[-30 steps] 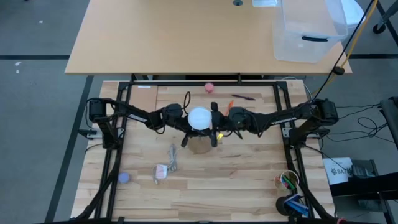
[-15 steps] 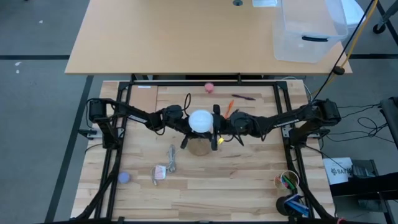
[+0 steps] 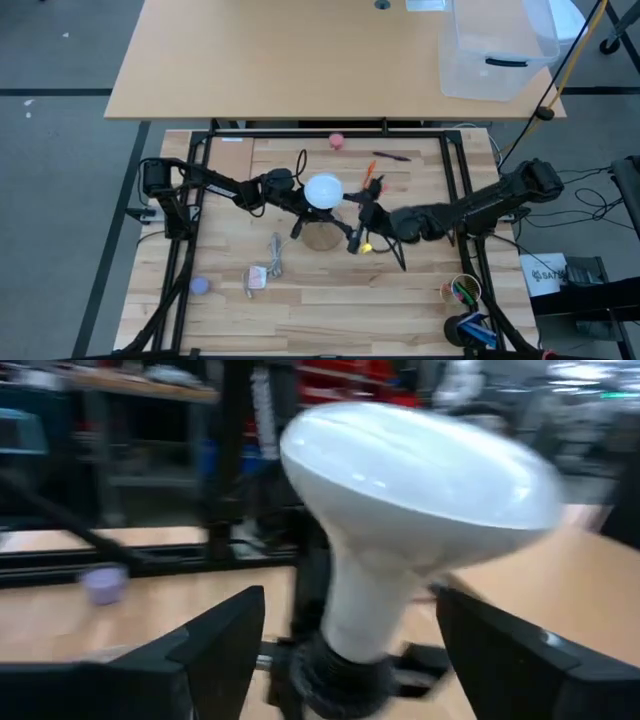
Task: Screw lightbulb
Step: Remove the white lightbulb from the desk lamp
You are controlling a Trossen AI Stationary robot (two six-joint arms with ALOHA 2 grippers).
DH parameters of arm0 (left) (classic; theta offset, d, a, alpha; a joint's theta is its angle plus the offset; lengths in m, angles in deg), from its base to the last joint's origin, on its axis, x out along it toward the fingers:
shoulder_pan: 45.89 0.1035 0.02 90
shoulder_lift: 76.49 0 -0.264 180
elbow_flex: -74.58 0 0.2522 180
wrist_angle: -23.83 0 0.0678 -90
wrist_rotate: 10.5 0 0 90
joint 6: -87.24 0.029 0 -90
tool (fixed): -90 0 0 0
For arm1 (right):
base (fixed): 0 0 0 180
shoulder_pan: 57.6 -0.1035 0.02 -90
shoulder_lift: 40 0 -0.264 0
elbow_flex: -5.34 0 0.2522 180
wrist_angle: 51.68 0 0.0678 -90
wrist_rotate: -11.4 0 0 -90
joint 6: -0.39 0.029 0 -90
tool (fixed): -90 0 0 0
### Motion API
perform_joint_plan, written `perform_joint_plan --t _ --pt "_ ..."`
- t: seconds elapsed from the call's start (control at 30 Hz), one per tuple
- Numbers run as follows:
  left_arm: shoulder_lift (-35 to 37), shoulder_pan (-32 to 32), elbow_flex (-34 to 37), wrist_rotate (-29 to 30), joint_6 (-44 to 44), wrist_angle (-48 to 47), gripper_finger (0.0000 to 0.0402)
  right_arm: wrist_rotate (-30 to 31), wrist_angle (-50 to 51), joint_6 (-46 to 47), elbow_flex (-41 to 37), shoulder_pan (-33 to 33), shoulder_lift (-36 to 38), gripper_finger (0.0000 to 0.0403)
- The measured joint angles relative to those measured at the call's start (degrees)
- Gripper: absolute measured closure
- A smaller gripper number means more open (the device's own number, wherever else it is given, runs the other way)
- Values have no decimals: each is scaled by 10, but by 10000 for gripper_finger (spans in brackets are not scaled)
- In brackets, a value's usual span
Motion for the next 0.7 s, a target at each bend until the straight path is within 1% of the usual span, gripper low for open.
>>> perform_joint_plan --t 0.07,0.13,0.2,0.3,0.4,0.5,0.6,0.7 --pt "0 0 0 1 0 1 373 67 3 0 0 -19 0 117" --pt "0 0 0 3 0 1 373 103 3 12 0 -32 -4 122" --pt "0 0 0 4 0 1 373 122 5 30 0 -44 -9 126" --pt "0 0 0 10 0 3 373 134 -10 59 0 -55 -26 128" --pt "0 0 0 22 0 4 373 161 -44 74 0 -56 -61 128" --pt "0 0 0 24 0 4 373 214 -112 64 0 -56 -101 128" --pt "0 -1 0 34 -2 5 373 263 -212 12 0 -56 -143 128" --pt "0 0 0 49 -5 5 373 264 -308 -44 1 -55 -176 128"
